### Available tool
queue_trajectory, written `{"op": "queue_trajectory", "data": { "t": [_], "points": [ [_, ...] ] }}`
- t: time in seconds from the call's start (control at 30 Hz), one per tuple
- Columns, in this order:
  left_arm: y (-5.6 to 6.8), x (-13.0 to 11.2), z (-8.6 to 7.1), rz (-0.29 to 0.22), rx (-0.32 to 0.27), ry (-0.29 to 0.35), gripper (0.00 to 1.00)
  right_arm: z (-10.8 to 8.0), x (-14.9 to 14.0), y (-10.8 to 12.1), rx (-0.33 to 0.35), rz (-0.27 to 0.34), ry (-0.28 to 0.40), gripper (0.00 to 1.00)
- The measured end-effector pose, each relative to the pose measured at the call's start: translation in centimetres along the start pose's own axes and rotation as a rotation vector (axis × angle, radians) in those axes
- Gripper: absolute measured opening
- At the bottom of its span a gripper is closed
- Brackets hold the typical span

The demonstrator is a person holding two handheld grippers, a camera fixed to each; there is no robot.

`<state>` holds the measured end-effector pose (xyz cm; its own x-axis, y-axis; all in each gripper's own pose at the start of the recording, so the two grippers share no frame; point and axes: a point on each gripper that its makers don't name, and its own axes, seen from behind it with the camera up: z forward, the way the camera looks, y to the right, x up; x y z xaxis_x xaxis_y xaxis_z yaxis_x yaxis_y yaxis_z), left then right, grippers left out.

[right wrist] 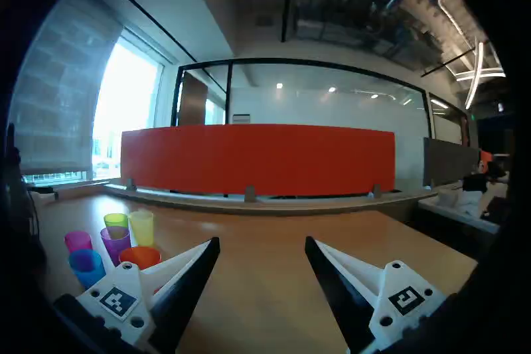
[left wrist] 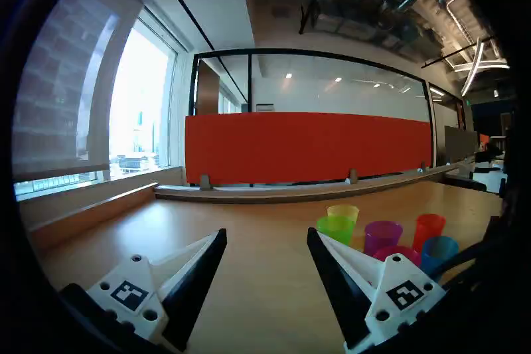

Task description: Pour water

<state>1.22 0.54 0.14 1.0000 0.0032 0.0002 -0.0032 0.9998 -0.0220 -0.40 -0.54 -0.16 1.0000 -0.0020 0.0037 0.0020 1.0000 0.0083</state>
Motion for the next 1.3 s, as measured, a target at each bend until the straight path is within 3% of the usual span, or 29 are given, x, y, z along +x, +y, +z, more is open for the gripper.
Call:
{"op": "queue_trajectory", "data": {
  "t": [0.47,0.8,0.97,1.3],
  "points": [
    [0.8,1.2,-0.2,-0.031,-0.083,-0.045,0.89,-0.9,-2.5,-6.2,0.175,-0.052,-0.083,1.0],
    [1.5,1.5,-0.7,0.02,-0.131,-0.07,0.89,-2.5,-2.8,-10.6,0.357,-0.074,-0.141,1.0],
    [1.8,1.1,-0.9,0.025,-0.147,-0.085,0.89,-3.6,-3.5,-12.7,0.455,-0.066,-0.19,0.99],
    [1.8,0.7,-1.4,0.022,-0.157,-0.109,0.89,-4.5,-4.8,-15.9,0.581,-0.097,-0.276,1.0]
  ]
}}
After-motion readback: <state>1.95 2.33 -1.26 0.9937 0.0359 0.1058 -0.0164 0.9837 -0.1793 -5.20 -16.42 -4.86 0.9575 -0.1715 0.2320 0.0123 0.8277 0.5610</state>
